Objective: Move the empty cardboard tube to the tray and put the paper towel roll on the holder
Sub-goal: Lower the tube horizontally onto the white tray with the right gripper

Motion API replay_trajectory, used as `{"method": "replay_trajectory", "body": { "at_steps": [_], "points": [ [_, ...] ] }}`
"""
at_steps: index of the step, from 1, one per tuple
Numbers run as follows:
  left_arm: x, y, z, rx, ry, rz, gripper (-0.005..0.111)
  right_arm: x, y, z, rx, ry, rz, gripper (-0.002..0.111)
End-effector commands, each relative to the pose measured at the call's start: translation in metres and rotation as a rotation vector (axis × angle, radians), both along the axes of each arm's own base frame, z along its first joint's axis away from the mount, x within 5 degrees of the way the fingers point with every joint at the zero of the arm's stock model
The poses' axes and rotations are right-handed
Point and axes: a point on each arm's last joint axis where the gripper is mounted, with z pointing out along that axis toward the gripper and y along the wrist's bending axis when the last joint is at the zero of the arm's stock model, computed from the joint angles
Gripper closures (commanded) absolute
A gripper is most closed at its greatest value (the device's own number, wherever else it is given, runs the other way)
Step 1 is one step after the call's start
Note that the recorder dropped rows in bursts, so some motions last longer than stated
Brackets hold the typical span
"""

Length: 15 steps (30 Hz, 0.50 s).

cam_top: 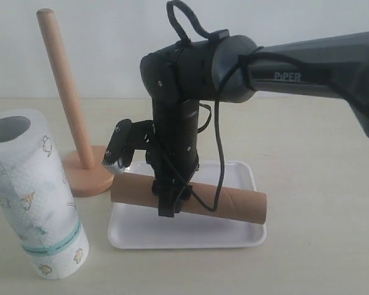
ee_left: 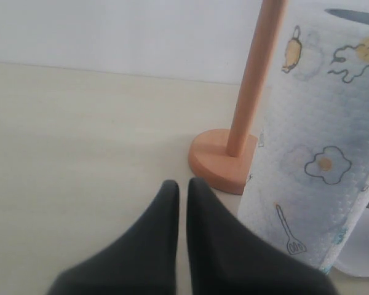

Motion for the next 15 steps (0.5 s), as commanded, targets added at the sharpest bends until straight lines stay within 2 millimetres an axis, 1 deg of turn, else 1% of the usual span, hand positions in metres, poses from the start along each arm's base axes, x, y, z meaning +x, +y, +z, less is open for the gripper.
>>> {"method": "replay_trajectory", "body": {
  "at_steps": [1,4,10,15],
  "points": [
    [0.000,0.000,-0.001,0.005,0.001,0.001,0.103,0.000,0.006,-0.007,0.014,-0.004,0.019,0.107],
    [0.000,0.000,-0.001,0.005,0.001,0.001,0.103,0.001,0.006,-0.011,0.004,-0.003,0.021,0.107],
    [0.000,0.000,-0.001,0.005,0.001,0.001,0.103,0.003,0.006,-0.027,-0.028,0.014,0.025,0.107],
    [0.000,0.000,-0.001,0.005,0.001,0.001,0.103,0.005,0.004,-0.028,-0.059,-0.012,0.039,0.107]
  ]
}}
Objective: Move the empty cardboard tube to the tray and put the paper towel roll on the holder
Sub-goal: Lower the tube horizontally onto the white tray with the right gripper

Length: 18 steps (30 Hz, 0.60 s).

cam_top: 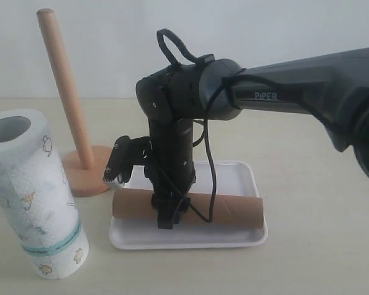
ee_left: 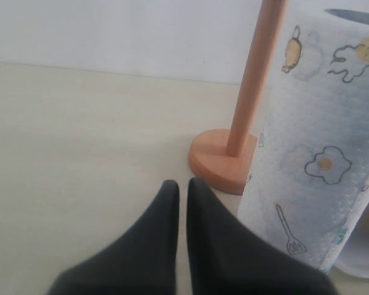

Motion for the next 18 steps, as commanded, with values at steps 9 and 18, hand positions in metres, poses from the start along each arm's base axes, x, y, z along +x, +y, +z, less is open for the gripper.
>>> {"method": "replay_trajectory", "body": {
  "at_steps": [9,18],
  "points": [
    [-0.0001,0.0001,-0.0012,0.005,0.001,0.001,0.103,0.0036,-0.0011,0.0010,-0.020,-0.042,0.016,0.107],
    [-0.0001,0.0001,-0.0012,0.005,0.001,0.001,0.103,0.0031,-0.0014,0.0009,-0.022,-0.035,0.003,0.038]
  ]
}}
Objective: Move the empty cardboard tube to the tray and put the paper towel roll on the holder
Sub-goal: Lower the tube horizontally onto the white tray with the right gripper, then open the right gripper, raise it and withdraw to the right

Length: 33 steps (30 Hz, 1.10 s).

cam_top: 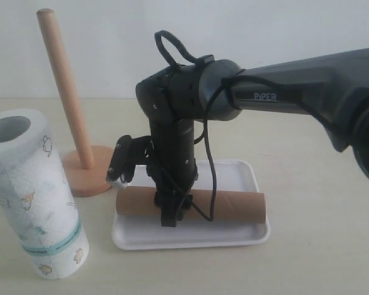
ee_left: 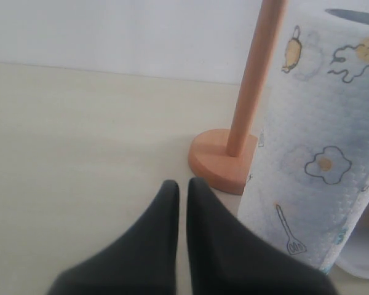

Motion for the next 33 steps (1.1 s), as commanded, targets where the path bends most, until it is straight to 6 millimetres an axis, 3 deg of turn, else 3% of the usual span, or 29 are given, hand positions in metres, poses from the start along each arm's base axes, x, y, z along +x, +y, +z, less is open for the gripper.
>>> {"method": "replay_trajectory", "body": {
  "at_steps": [1,7,19,25,33],
  "points": [
    [0.000,0.000,-0.001,0.005,0.001,0.001,0.103,0.001,0.000,0.001,0.002,-0.004,-0.017,0.031],
    [0.000,0.000,-0.001,0.005,0.001,0.001,0.103,0.000,-0.001,0.006,0.002,-0.002,-0.041,0.031],
    [0.000,0.000,-0.001,0.005,0.001,0.001,0.103,-0.007,-0.008,0.051,0.051,-0.045,-0.074,0.031],
    [0.000,0.000,-0.001,0.005,0.001,0.001,0.103,-0.017,-0.019,0.084,0.058,-0.051,-0.094,0.031],
    [0.000,0.000,-0.001,0.005,0.001,0.001,0.103,-0.036,-0.039,0.151,0.166,-0.135,-0.140,0.031]
  ]
}}
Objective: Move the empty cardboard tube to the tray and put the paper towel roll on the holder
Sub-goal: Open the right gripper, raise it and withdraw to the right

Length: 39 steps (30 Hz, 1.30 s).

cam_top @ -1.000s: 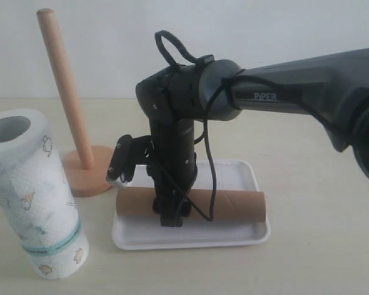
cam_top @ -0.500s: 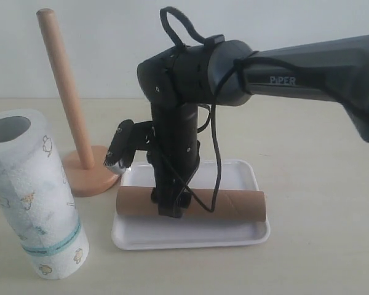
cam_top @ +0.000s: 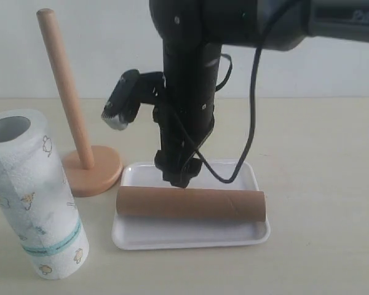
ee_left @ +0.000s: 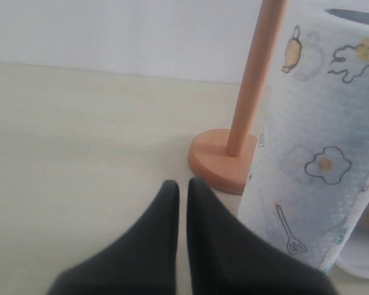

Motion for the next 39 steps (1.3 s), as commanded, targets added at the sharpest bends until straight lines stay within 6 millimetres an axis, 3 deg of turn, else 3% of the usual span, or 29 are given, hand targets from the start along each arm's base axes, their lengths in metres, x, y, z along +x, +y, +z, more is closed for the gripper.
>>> {"method": "replay_trajectory", "body": {
  "at_steps": [1,10,18,21,23,25,26,39],
  "points": [
    [0.000,0.000,-0.001,0.005,0.001,0.001,0.103,-0.013,-0.014,0.045,0.080,-0.070,-0.031,0.031],
    [0.000,0.000,-0.001,0.005,0.001,0.001,0.103,-0.045,-0.047,0.120,0.241,-0.199,-0.062,0.031],
    [0.000,0.000,-0.001,0.005,0.001,0.001,0.103,-0.068,-0.071,0.158,0.360,-0.254,-0.150,0.032],
    [0.000,0.000,-0.001,0.005,0.001,0.001,0.103,-0.072,-0.075,0.163,0.381,-0.259,-0.175,0.047],
    [0.000,0.000,-0.001,0.005,0.001,0.001,0.103,-0.071,-0.076,0.164,0.379,-0.266,-0.191,0.070],
    [0.000,0.000,-0.001,0.005,0.001,0.001,0.103,-0.071,-0.076,0.164,0.383,-0.264,-0.209,0.103],
    [0.000,0.000,-0.001,0.005,0.001,0.001,0.103,-0.071,-0.076,0.164,0.386,-0.262,-0.216,0.108],
    [0.000,0.000,-0.001,0.005,0.001,0.001,0.103,-0.065,-0.082,0.164,0.414,-0.278,-0.437,0.109]
  ]
}}
